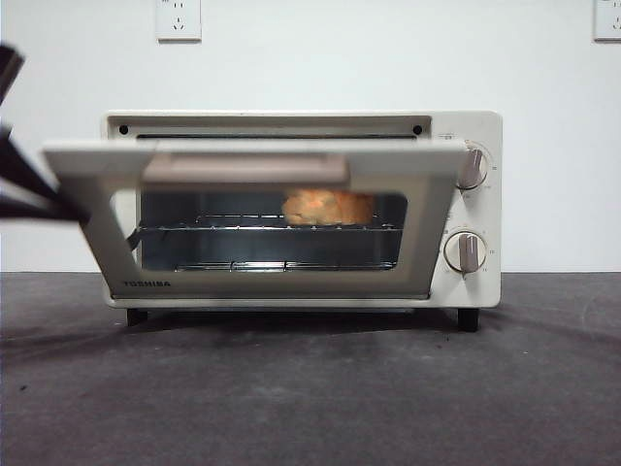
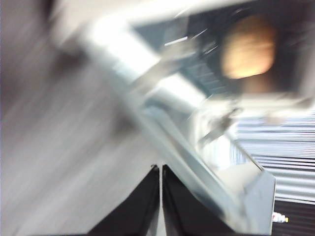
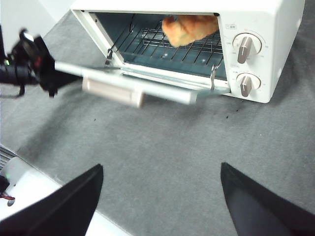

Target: The left arm flap open the oven, the right arm pick bread and place it into oven, the left arm flap close the oven

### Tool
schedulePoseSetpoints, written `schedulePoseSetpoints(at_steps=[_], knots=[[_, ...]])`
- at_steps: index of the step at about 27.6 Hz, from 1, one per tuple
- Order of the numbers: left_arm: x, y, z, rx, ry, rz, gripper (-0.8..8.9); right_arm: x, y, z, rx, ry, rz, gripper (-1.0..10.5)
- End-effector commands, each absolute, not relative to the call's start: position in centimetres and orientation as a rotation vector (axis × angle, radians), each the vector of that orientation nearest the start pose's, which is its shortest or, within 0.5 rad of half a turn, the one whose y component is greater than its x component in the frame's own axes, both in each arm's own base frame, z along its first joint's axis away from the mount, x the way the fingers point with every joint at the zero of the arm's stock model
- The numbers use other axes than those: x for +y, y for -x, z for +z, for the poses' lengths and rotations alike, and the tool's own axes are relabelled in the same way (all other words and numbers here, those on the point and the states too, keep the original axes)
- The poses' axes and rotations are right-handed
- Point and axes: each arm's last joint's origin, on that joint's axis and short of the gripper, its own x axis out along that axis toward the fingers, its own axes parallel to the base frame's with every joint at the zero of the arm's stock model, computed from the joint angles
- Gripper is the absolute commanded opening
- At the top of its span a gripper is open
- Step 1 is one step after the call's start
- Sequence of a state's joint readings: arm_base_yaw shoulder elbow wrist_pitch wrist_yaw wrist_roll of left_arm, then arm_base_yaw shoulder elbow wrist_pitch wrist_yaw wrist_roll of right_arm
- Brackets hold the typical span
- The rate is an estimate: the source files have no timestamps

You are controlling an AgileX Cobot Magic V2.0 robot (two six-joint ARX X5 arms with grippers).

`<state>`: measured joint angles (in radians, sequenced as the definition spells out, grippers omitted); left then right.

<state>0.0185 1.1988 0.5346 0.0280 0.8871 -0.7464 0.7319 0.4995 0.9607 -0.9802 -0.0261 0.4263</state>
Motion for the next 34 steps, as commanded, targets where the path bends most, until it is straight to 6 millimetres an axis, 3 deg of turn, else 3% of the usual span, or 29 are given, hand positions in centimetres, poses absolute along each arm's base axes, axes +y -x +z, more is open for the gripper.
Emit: schedulePoseSetpoints(at_steps=[1,9,22,29,34], knots=[[-1.8,-23.6,21.5,0.828,0.953,-0.614,0.12,4.4,-4.7,35.1,0.616,-0.223,0.634,3.8],[-1.8,-25.0,25.0,0.697,0.897,-0.646,0.12,4.4,-4.7,35.1,0.614,-0.215,0.637,3.8],[-1.9,-24.7,26.0,0.698,0.906,-0.741,0.12,4.4,-4.7,35.1,0.607,-0.205,0.64,3.8],[-2.0,-22.7,30.1,0.581,0.796,-0.804,0.12,4.5,-4.9,35.6,0.549,-0.209,0.659,3.8],[-2.0,-19.5,33.6,0.48,0.588,-0.816,0.12,4.7,-5.0,36.1,0.493,-0.213,0.676,3.8]])
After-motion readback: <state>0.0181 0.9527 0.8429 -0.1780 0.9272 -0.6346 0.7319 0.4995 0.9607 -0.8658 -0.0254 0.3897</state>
